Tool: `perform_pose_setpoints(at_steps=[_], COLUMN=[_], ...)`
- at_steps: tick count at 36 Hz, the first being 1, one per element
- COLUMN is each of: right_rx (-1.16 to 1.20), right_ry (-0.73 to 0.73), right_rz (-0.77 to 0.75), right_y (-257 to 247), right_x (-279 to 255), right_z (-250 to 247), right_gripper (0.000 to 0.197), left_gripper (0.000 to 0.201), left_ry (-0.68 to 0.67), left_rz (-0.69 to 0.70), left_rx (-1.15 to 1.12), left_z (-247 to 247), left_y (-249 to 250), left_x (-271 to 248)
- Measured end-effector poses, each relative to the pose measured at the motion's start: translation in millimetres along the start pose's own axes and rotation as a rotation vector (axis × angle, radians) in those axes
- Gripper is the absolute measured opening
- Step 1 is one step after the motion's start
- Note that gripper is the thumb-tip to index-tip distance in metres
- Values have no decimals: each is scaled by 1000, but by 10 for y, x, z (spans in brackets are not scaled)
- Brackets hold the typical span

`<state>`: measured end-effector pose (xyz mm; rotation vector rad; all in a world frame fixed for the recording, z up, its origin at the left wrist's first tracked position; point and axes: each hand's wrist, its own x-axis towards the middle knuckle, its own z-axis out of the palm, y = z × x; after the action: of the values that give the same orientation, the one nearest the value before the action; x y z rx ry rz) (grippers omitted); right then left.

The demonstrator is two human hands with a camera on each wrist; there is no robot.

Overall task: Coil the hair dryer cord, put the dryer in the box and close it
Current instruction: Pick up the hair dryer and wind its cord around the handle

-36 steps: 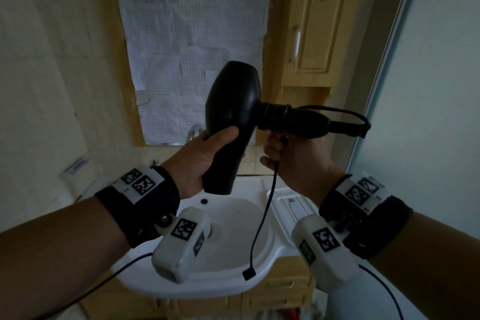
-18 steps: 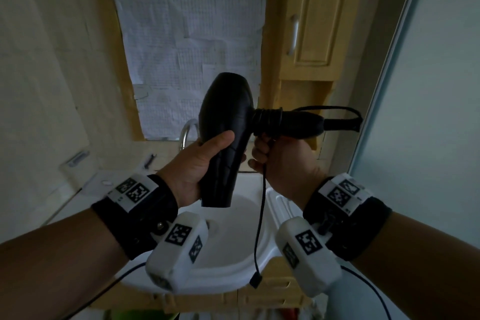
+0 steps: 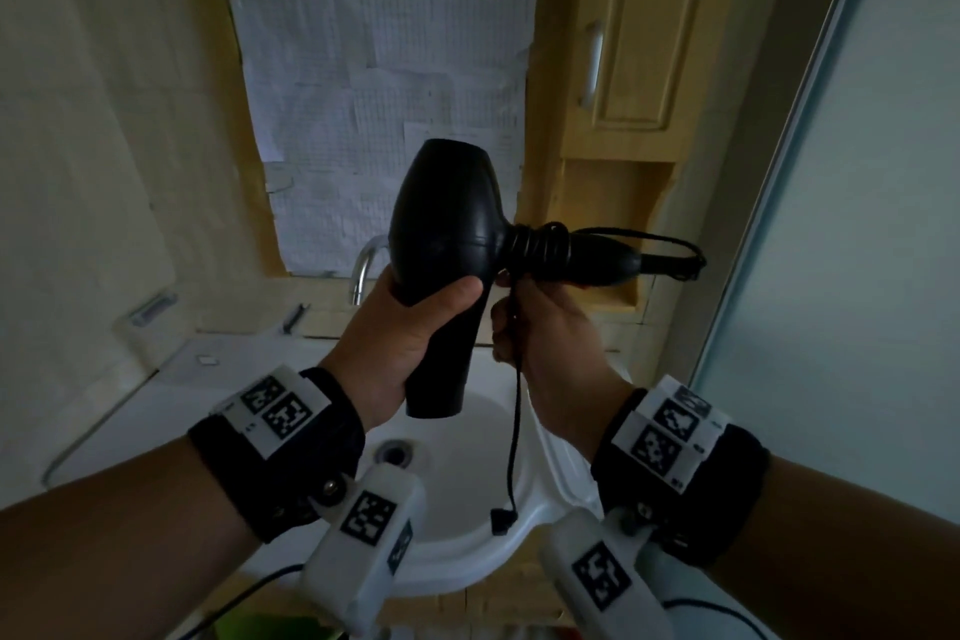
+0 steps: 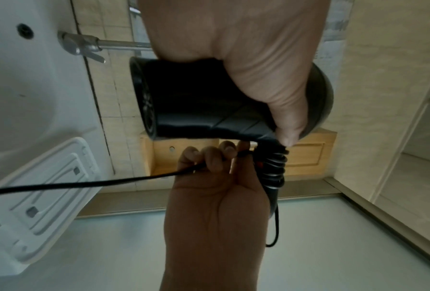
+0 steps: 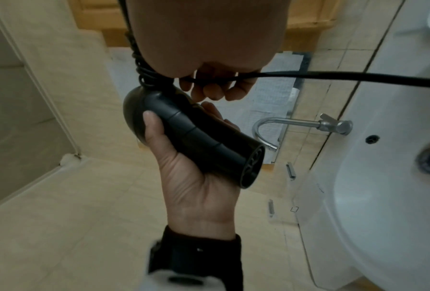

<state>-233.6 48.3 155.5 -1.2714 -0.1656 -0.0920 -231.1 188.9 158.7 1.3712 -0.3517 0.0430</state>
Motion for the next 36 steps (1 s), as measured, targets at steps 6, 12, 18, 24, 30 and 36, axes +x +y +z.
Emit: perform_pose_setpoints(at_steps=[6, 12, 18, 24, 30, 36], right_rx=[-166, -310, -487, -631, -862, -1061], right_ry=[-84, -185, -305, -300, -417, -430], right_rz=[38, 183, 278, 258, 238, 178], right_y=[1, 12, 77, 116, -57, -291], right_x=[-25, 20, -5, 39, 90, 194], right_z=[133, 286, 514, 645, 591, 473], right_gripper=[24, 47, 55, 36, 24, 15], left_gripper=[73, 81, 90, 92, 95, 98], left_ry=[124, 213, 251, 213, 129, 25], left_rz=[90, 185, 265, 307, 252, 190], left_rx=[164, 388, 568, 749, 870, 970], left_z=[-211, -528, -882, -1174, -1371, -1441], left_y=[26, 75, 176, 256, 337, 437], left_x=[109, 176, 233, 196, 106, 41])
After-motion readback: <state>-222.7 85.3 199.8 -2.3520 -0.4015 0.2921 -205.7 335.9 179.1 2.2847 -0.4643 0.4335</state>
